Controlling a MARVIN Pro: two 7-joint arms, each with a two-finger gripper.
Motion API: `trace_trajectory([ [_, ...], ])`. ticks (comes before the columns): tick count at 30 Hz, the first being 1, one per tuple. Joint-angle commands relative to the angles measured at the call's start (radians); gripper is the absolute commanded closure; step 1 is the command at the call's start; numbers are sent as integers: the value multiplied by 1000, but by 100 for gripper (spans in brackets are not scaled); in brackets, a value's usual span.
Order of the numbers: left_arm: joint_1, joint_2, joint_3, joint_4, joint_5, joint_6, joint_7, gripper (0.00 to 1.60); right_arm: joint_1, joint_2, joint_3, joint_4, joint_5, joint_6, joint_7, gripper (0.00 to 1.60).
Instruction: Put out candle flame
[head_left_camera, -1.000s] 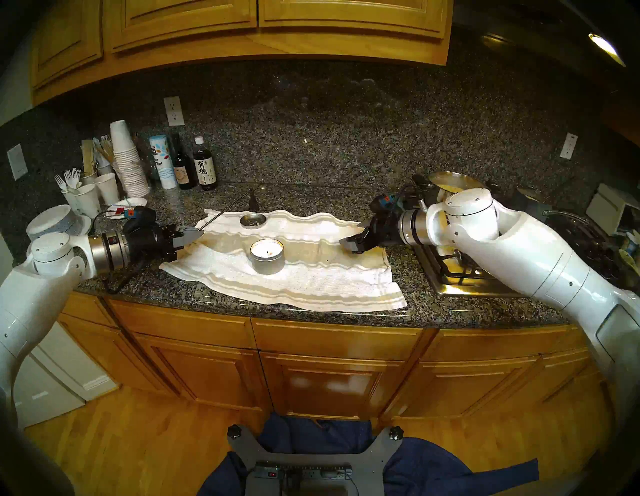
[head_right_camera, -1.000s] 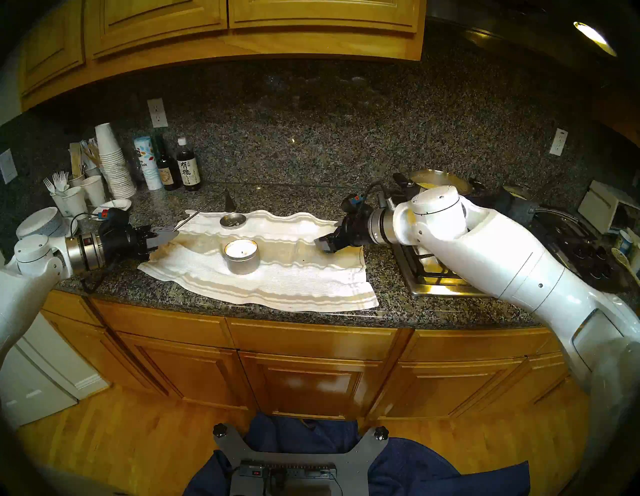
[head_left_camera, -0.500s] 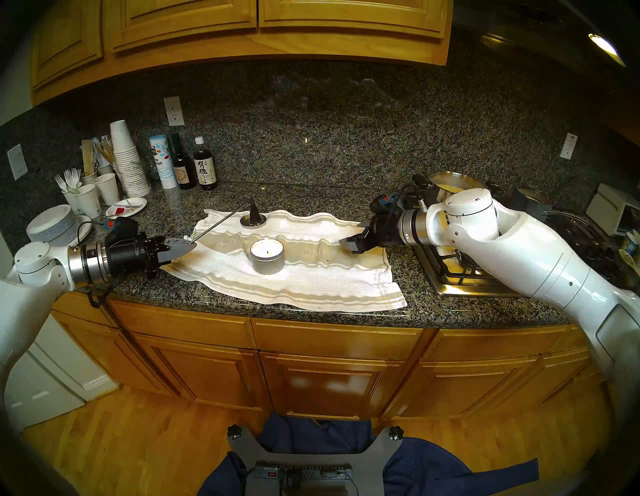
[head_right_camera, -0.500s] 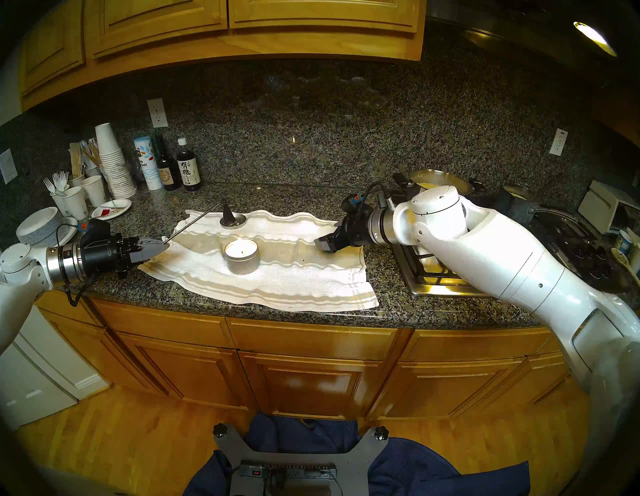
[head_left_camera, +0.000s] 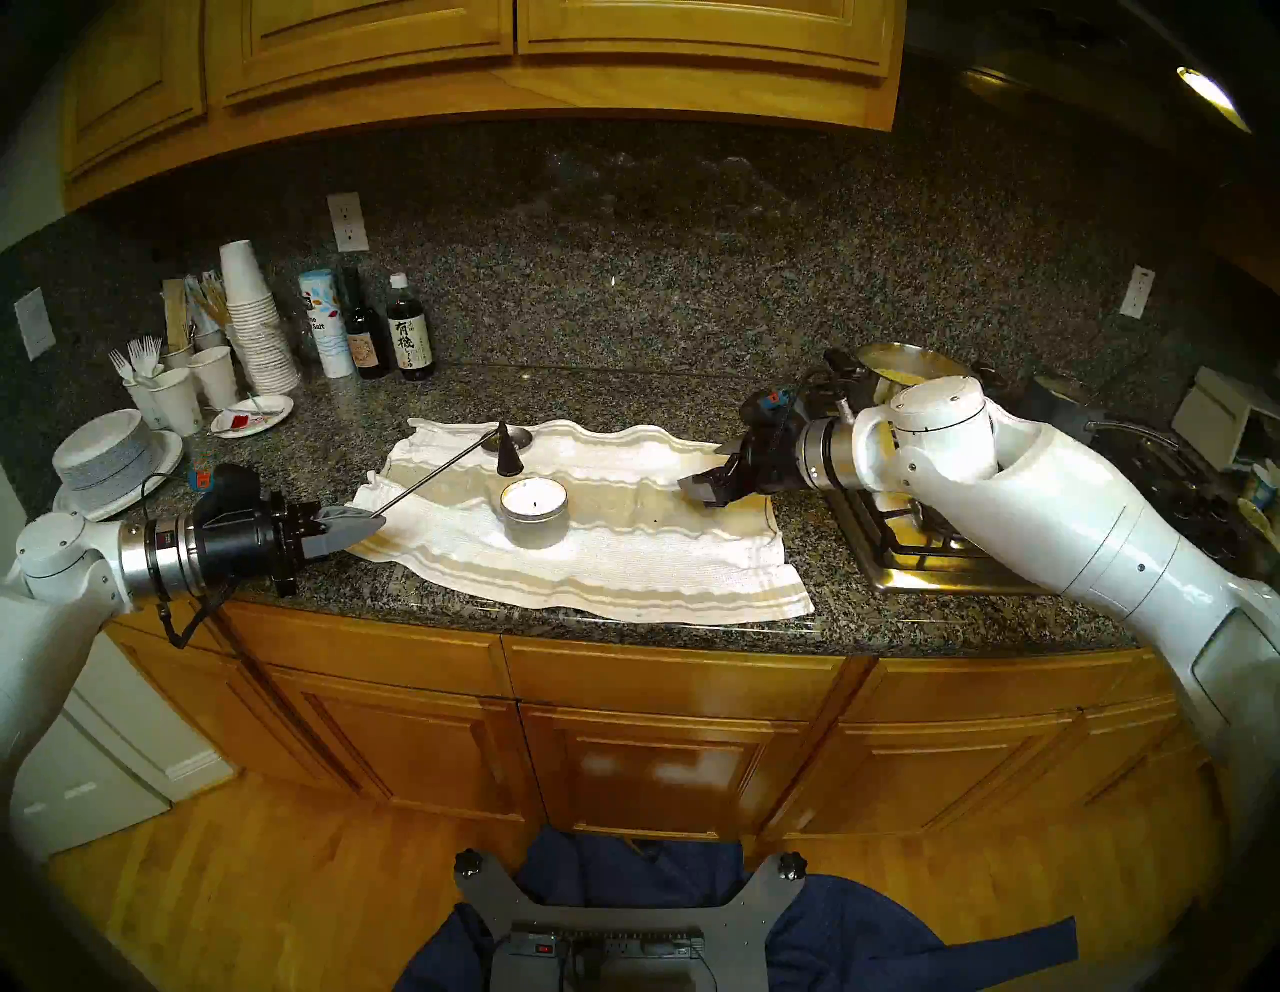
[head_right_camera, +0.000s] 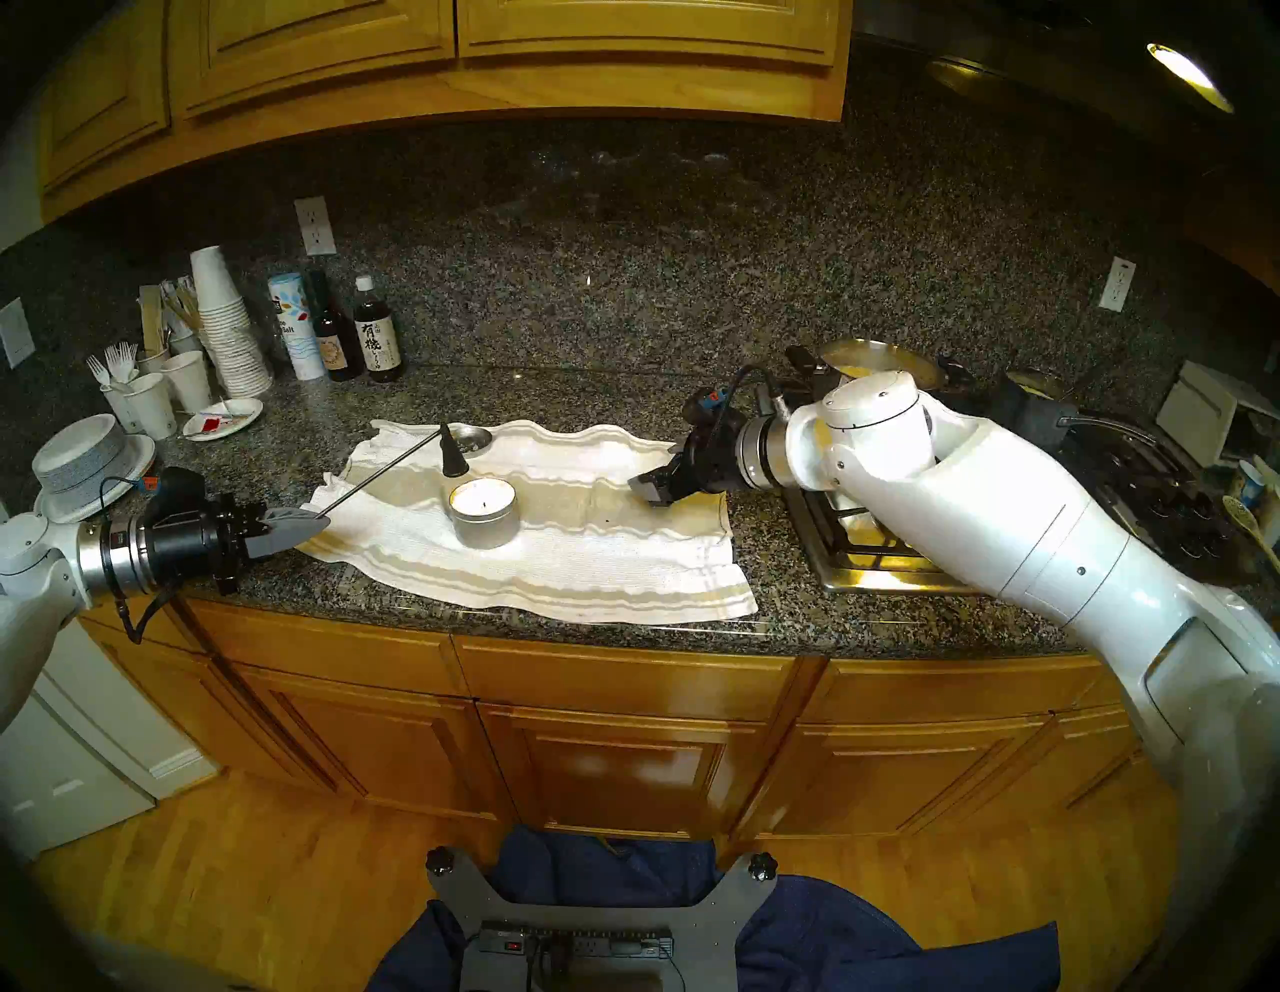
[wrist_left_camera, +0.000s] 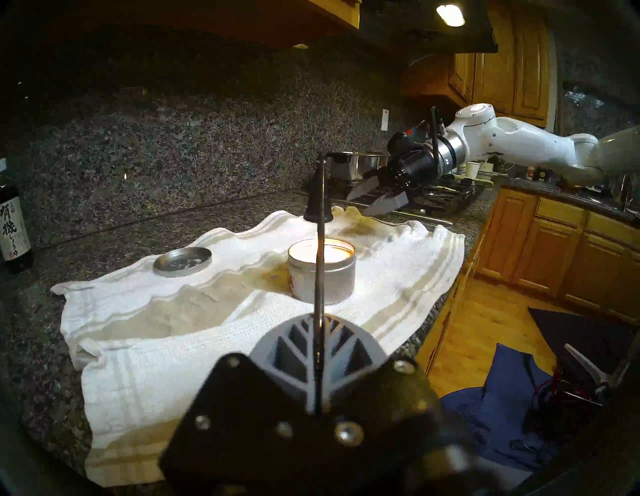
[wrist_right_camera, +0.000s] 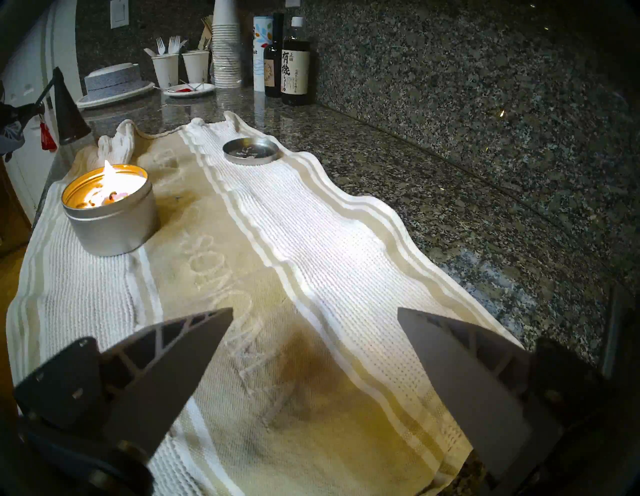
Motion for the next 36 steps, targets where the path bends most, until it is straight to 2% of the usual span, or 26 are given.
trace_trajectory([
  [1,-19,1,-13,-22,-3,2,26,160,39,-2,29,-6,-3,-12,2,0],
  [7,-52,6,20,-22,2,1,57,160,38,-2,29,-7,-3,-12,2,0],
  [36,-149,47,163,16,15,-1,71,160,39,-2,28,-7,-2,-12,2,0],
])
